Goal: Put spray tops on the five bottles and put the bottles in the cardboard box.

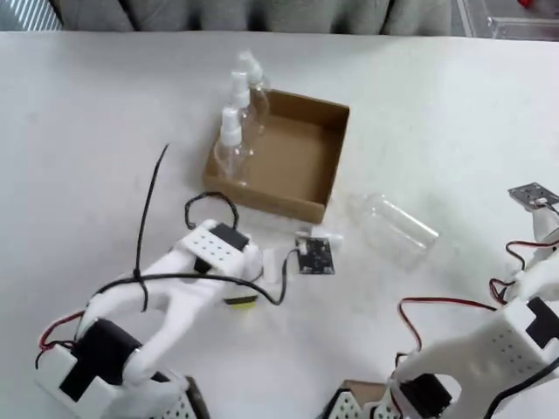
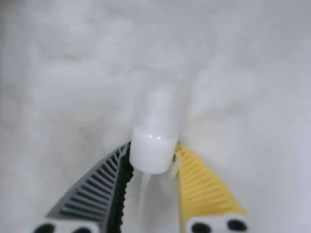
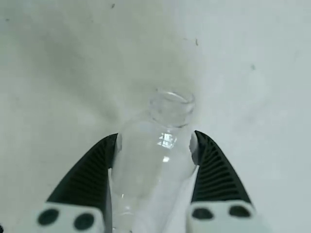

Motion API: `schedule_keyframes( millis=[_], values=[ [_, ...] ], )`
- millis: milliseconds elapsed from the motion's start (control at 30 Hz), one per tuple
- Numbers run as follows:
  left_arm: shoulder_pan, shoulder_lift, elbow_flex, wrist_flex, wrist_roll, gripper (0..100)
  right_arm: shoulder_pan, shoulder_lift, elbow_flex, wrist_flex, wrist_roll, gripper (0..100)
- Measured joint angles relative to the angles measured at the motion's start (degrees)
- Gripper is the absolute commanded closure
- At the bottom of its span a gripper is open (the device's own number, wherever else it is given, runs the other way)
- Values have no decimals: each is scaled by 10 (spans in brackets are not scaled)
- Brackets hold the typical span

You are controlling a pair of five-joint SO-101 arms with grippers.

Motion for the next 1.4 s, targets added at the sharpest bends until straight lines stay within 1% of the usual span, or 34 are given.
schedule_keyframes(
  millis=[167, 333, 433, 600, 733, 867, 1100, 1233, 1300, 1400],
  values=[
    [-9, -53, -1, 24, 63, 980, 0, -23, -46, 76, -27, 982],
    [9, -176, -1, 110, 117, 980, -6, -63, -64, 126, -58, 982],
    [19, -253, -1, 152, 167, 980, -26, -80, -65, 128, -116, 982],
    [8, -355, -1, 162, 272, 980, -84, -121, -65, 166, -223, 982],
    [-37, -399, -21, 137, 373, 980, -153, -184, -46, 179, -283, 982],
    [-96, -417, -62, 120, 472, 980, -222, -279, 31, 180, -337, 982],
    [-193, -421, -96, 46, 598, 980, -389, -445, 121, 166, -454, 982],
    [-242, -449, -98, 0, 628, 980, -488, -513, 132, 154, -519, 981],
    [-275, -488, -98, -11, 632, 980, -548, -538, 132, 143, -559, 981],
    [-304, -553, -98, -14, 632, 980, -636, -559, 136, 98, -616, 981]
  ],
)
